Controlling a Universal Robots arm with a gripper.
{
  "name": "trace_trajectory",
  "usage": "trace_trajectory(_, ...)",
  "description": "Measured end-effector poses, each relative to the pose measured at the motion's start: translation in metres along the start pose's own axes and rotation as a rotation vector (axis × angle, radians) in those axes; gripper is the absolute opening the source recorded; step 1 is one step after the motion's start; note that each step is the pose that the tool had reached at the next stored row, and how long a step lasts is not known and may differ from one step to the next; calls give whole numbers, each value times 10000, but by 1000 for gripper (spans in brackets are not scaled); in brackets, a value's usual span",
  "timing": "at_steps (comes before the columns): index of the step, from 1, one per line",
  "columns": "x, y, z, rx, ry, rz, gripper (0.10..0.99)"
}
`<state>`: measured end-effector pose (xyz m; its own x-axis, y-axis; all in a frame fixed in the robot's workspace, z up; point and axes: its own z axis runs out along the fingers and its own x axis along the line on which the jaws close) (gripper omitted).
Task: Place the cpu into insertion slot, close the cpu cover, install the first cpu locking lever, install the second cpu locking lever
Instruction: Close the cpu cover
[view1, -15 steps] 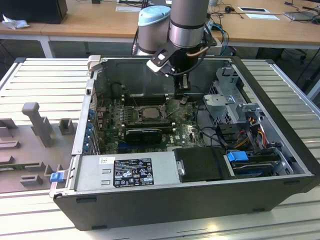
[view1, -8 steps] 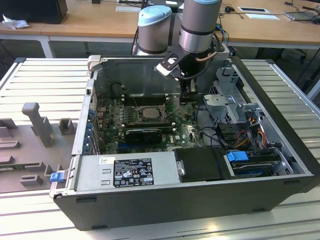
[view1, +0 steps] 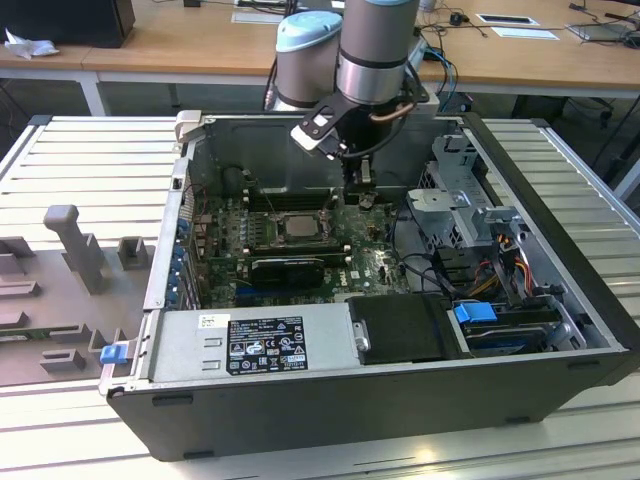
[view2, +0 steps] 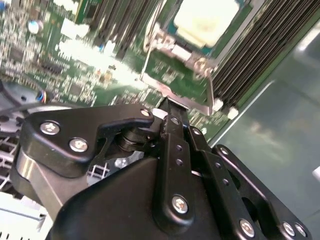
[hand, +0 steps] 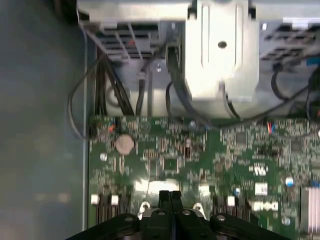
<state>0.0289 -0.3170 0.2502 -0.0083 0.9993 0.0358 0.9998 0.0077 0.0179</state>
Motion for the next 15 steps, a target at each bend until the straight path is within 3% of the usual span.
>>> trace_trajectory(4, 1, -161, 3, -1, 2, -9, 106)
trace_trajectory(7, 1, -239, 18, 1, 1, -25, 106)
trace_trajectory(12, -2, -259, 121, 12, 1, -36, 106)
trace_trajectory(15, -3, -325, 141, 18, 0, -96, 106)
